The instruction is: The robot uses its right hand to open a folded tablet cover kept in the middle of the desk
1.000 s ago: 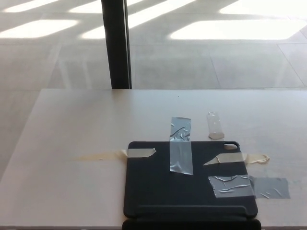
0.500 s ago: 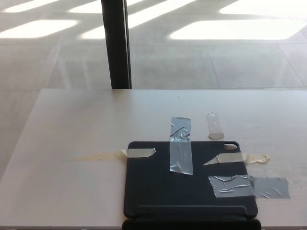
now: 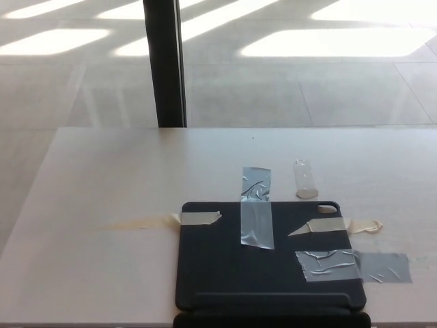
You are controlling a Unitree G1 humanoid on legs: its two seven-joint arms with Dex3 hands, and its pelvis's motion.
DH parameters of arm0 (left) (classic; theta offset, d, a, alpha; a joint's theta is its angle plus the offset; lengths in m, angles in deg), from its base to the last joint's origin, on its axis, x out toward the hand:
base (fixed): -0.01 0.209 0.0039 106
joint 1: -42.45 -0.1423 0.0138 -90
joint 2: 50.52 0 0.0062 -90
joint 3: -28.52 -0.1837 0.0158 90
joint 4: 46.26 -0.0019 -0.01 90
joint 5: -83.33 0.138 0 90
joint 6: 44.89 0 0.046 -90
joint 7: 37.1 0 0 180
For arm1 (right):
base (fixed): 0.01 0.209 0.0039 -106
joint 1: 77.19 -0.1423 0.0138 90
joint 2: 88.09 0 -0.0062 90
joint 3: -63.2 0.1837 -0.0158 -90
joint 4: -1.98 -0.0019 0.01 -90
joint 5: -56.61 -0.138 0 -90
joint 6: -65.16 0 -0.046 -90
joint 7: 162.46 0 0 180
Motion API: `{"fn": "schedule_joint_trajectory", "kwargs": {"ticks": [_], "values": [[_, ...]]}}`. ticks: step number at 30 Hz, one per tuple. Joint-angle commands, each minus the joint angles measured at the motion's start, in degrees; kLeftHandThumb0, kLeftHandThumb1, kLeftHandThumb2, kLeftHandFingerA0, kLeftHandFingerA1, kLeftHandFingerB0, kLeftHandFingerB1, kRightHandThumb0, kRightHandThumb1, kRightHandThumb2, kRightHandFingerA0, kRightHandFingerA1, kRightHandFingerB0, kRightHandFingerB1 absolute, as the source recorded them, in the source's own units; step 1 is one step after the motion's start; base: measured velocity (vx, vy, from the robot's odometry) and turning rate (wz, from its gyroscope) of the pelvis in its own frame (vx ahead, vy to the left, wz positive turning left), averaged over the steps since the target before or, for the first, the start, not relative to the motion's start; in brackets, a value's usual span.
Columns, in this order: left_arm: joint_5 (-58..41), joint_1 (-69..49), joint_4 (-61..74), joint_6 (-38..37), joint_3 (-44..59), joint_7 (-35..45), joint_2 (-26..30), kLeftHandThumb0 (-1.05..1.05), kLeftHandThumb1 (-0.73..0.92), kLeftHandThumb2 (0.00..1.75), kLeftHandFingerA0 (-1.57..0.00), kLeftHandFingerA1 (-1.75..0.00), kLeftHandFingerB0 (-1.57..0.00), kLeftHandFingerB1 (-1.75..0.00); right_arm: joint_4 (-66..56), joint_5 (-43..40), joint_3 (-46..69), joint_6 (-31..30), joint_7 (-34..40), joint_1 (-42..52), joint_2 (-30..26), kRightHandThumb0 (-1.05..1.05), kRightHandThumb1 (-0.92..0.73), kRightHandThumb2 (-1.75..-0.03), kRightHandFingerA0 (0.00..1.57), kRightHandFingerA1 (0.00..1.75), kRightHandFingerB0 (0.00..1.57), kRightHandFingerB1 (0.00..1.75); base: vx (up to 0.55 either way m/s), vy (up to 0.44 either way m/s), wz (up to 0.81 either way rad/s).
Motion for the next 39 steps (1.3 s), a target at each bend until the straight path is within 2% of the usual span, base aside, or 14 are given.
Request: {"fn": "schedule_joint_trajectory", "kwargs": {"ticks": [1,2,12,14,18,19,23,25,27,28,29,31,36,39], "values": [[-3.15,-1.95,-0.94,0.76,1.91,0.43,0.18,-0.52,0.47,0.58,-0.89,-0.85,-0.78,-0.82,22.35,-20.04,30.96,5.99,40.76,-5.41,8.43,-0.68,-0.60,-0.59,0.69,1.25,0.60,0.62,0.00,0.000,0.00],[-3.19,-1.99,-1.12,0.56,2.00,0.51,0.08,-0.53,0.49,0.58,-0.88,-0.85,-0.79,-0.83,23.48,-18.94,28.35,5.72,38.27,-3.80,8.51,-0.81,-0.51,-0.84,0.75,1.29,0.54,0.63,0.00,0.000,0.00],[-4.06,-2.14,-1.34,1.27,3.29,1.20,-0.08,-0.52,0.55,0.60,-0.87,-0.87,-0.67,-0.75,24.69,-18.44,27.29,6.07,36.39,-2.95,9.81,-0.83,-0.51,-0.86,0.85,1.21,0.60,0.63,0.00,0.000,0.00],[-4.07,-2.08,-1.24,1.29,3.41,1.08,-0.12,-0.52,0.55,0.60,-0.88,-0.87,-0.68,-0.77,25.69,-18.56,27.12,5.94,36.15,-2.73,9.42,-0.79,-0.69,-0.61,0.85,1.49,0.65,0.61,0.00,0.000,0.00],[-4.23,-2.33,-1.11,1.35,3.69,1.55,-0.24,-0.53,0.56,0.60,-0.85,-0.87,-0.65,-0.75,25.95,-18.85,27.46,6.04,37.19,-3.45,9.71,-0.76,-0.64,-0.60,0.89,1.41,0.72,0.62,0.00,0.000,0.00],[-4.12,-2.18,-1.12,1.41,3.60,1.65,-0.26,-0.52,0.57,0.60,-0.80,-0.85,-0.63,-0.75,25.82,-18.04,26.94,4.77,38.13,-3.75,9.48,-0.78,-0.47,-0.89,1.01,1.22,0.71,0.68,0.00,0.000,0.00],[-3.79,-1.76,-1.17,1.73,3.52,1.11,-0.12,-0.55,0.57,0.59,-0.83,-0.85,-0.63,-0.74,27.15,-18.87,25.82,7.07,37.53,-3.70,9.58,-0.76,-0.65,-0.61,0.81,1.01,0.74,0.63,0.00,0.000,0.00],[-3.71,-1.69,-1.11,1.70,3.55,0.81,-0.12,-0.56,0.56,0.60,-0.87,-0.87,-0.64,-0.74,27.38,-18.57,24.62,8.19,37.14,-2.96,9.81,-0.76,-0.66,-0.60,0.89,1.28,0.75,0.64,0.00,0.000,0.00],[-3.87,-1.35,-1.00,1.77,3.75,1.19,-0.16,-0.53,0.59,0.62,-0.83,-0.88,-0.61,-0.74,28.43,-19.39,23.24,10.55,35.44,-1.88,9.85,-0.74,-0.68,-0.61,0.78,0.88,0.73,0.67,0.00,0.000,0.00],[-3.92,-1.25,-1.05,1.61,3.85,1.50,-0.19,-0.54,0.58,0.62,-0.84,-0.88,-0.61,-0.75,28.53,-19.38,22.58,10.64,35.76,-1.80,9.77,-0.71,-0.52,-1.00,0.78,0.87,0.71,0.75,0.00,0.000,0.00],[-4.03,-1.29,-1.09,1.52,4.03,1.60,-0.22,-0.55,0.58,0.62,-0.84,-0.89,-0.61,-0.75,28.33,-19.72,22.68,11.30,36.92,-2.12,10.05,-0.73,-0.65,-0.60,0.75,0.73,0.76,0.66,0.00,0.000,0.00],[-3.97,-1.56,-1.20,1.30,4.21,1.76,-0.20,-0.57,0.59,0.62,-0.81,-0.87,-0.59,-0.74,27.46,-20.38,23.33,8.42,39.59,-2.72,9.68,-0.76,-0.63,-0.60,0.76,1.18,0.77,0.61,0.00,0.000,0.00],[-4.21,-0.71,-1.16,2.22,4.38,1.01,-0.06,-0.56,0.59,0.61,-0.85,-0.87,-0.60,-0.74,28.07,-22.85,22.41,9.36,39.85,-3.07,9.72,-0.74,-0.63,-0.59,0.64,0.55,0.58,0.55,0.00,0.000,0.00],[-4.55,-0.67,-1.23,1.87,4.59,0.69,-0.15,-0.56,0.59,0.61,-0.84,-0.88,-0.63,-0.76,28.41,-24.11,20.26,10.94,37.99,-1.47,10.34,-0.73,-0.68,-0.61,0.71,0.81,0.58,0.65,0.00,0.000,0.00]]}}
